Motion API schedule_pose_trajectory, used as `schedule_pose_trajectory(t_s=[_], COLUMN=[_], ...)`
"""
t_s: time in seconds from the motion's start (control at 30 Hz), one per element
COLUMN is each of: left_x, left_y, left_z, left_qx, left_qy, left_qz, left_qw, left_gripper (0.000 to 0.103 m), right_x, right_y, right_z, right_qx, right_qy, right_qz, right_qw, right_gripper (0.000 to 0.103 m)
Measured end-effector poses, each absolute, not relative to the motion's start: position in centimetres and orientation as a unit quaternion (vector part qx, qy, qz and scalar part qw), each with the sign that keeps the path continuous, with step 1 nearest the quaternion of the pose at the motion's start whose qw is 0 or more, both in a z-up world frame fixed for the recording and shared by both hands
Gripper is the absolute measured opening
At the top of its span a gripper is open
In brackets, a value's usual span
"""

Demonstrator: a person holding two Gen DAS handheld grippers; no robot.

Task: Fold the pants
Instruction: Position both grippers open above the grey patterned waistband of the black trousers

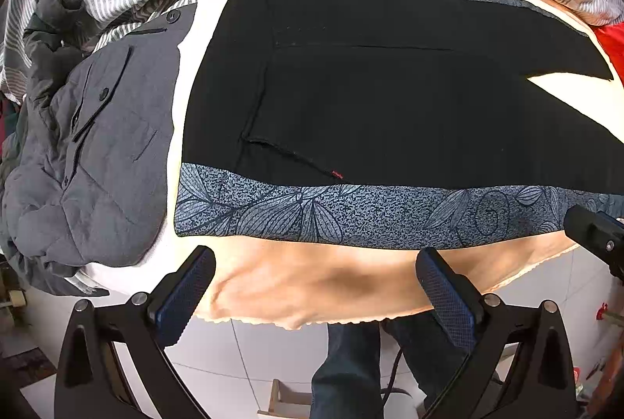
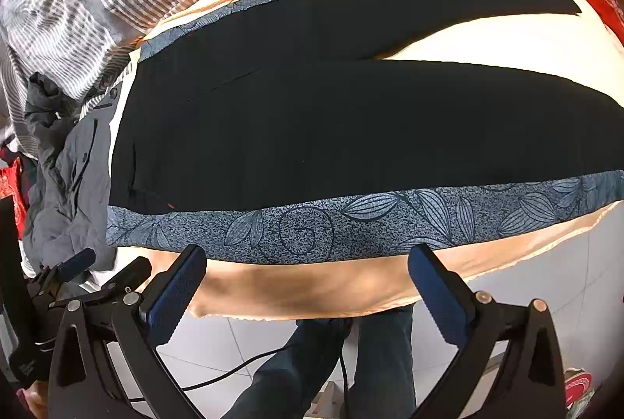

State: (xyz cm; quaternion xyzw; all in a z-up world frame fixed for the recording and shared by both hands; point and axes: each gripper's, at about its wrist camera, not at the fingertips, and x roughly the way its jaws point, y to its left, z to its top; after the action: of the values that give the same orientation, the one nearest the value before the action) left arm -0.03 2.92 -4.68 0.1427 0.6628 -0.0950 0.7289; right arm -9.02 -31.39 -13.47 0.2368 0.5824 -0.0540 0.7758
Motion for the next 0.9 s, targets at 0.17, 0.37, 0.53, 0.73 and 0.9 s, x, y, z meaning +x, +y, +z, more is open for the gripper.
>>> schedule_pose_trajectory(t_s=[0.17, 0.37, 0.53, 0.73, 0.9], left_x=[-0.03, -0.05, -0.02, 0.13, 0.17], left_y=[2.95, 2.99, 3.09, 3.14, 3.18], left_z=[-4.67, -4.67, -4.81, -4.87, -4.93], left_qx=[0.144, 0.142, 0.141, 0.141, 0.141], left_qy=[0.663, 0.662, 0.662, 0.663, 0.663], left_qz=[-0.094, -0.094, -0.096, -0.095, -0.095], left_qw=[0.729, 0.73, 0.73, 0.729, 0.729], left_gripper=[0.103, 0.103, 0.103, 0.103, 0.103], right_x=[-9.04, -9.08, -9.04, -8.97, -8.76], right_y=[-31.34, -31.24, -31.18, -31.15, -31.26], right_z=[-13.59, -13.66, -13.72, -13.78, -13.98], right_qx=[0.237, 0.237, 0.238, 0.236, 0.236], right_qy=[0.583, 0.584, 0.584, 0.584, 0.587], right_qz=[-0.054, -0.055, -0.055, -0.057, -0.059], right_qw=[0.776, 0.775, 0.774, 0.775, 0.772], right_gripper=[0.103, 0.103, 0.103, 0.103, 0.103])
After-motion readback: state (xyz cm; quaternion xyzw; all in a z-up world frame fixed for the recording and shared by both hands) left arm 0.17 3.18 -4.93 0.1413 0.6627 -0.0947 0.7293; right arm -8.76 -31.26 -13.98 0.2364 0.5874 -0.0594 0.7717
